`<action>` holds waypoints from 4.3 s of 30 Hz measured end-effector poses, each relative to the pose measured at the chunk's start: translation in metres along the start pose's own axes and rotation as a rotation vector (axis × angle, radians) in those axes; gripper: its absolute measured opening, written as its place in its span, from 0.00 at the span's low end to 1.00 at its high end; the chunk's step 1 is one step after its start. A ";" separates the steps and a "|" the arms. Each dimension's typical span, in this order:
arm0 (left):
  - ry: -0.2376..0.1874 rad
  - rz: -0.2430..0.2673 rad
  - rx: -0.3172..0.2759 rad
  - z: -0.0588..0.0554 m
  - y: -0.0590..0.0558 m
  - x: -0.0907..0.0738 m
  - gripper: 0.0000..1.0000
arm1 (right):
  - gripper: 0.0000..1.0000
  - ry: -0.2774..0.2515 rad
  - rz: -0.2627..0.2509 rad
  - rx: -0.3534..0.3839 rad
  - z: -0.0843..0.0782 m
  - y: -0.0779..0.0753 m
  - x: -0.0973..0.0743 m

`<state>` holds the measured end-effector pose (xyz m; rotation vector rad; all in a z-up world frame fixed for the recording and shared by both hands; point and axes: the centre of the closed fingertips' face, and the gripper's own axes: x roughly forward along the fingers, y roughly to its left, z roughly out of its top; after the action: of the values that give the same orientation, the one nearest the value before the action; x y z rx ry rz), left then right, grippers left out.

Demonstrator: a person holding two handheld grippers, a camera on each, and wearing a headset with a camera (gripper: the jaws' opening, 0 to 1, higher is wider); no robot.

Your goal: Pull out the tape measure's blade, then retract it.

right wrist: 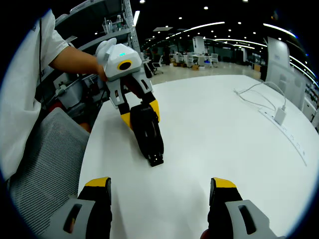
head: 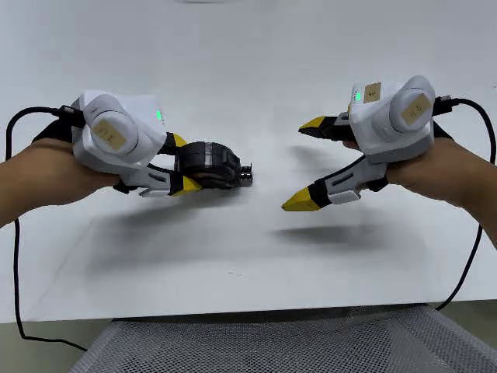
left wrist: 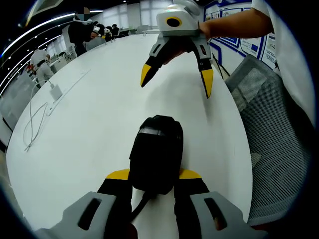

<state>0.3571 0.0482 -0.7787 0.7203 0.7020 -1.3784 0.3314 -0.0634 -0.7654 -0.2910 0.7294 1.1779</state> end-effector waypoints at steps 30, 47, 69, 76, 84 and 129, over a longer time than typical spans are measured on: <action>0.010 0.011 0.014 -0.002 0.001 0.000 0.26 | 0.44 -0.009 0.015 -0.151 0.015 0.002 0.039; 0.011 0.009 0.011 -0.002 0.001 0.001 0.26 | 0.24 -0.019 0.056 -0.199 0.015 0.008 0.061; 0.006 0.008 0.013 -0.001 0.000 0.000 0.26 | 0.12 -0.017 0.079 -0.249 0.012 0.011 0.071; 0.005 0.008 0.015 -0.001 0.000 0.000 0.26 | 0.11 -0.024 0.072 -0.257 0.012 0.011 0.071; 0.004 0.007 0.016 -0.002 0.000 0.000 0.26 | 0.09 -0.018 0.063 -0.256 0.012 0.010 0.071; 0.005 0.000 0.033 -0.002 0.001 0.001 0.26 | 0.08 0.007 0.030 -0.241 -0.009 0.002 0.043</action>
<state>0.3579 0.0497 -0.7806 0.7502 0.6849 -1.3912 0.3340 -0.0362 -0.7995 -0.4868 0.5998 1.2960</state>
